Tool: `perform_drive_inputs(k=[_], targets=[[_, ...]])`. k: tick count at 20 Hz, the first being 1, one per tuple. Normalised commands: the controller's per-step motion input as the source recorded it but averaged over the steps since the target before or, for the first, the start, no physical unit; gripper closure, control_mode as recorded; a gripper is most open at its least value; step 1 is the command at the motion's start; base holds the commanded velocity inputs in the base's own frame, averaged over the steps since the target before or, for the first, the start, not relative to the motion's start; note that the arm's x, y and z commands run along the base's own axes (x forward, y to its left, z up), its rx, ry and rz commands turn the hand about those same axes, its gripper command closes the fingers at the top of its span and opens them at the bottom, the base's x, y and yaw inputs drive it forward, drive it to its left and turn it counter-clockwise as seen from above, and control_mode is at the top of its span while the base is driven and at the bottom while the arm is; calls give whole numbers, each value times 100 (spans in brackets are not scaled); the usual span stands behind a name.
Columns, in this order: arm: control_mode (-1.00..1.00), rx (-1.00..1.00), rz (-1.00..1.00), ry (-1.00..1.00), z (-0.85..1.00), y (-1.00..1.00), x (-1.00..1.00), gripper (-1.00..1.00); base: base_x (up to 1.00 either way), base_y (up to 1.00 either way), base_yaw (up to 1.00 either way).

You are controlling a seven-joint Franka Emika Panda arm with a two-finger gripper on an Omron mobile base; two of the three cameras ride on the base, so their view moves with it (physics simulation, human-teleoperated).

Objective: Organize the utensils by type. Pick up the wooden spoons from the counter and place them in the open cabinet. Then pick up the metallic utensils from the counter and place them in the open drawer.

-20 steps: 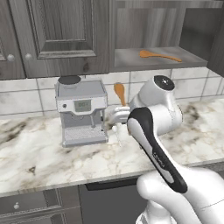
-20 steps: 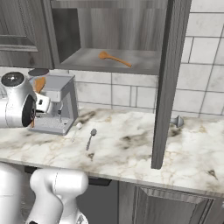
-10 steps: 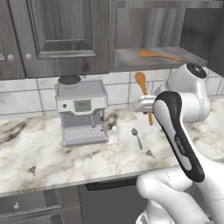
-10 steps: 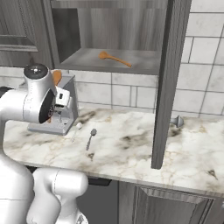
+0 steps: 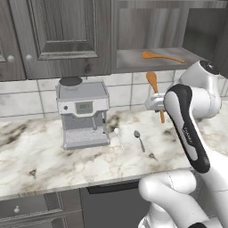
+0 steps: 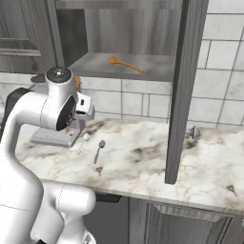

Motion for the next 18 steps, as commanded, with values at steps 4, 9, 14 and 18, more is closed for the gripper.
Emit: perform_drive_inputs(k=[4, 9, 14, 18], targets=[[-100, -22, 0, 0, 0, -3, 6, 100, 0, 0, 0], [-100, -27, 0, 0, 20, -45, 22, 100, 0, 0, 0], [-100, -22, 0, 0, 30, -60, 14, 100, 0, 0, 0], [-100, -21, 0, 0, 27, -58, 11, 100, 0, 0, 0]])
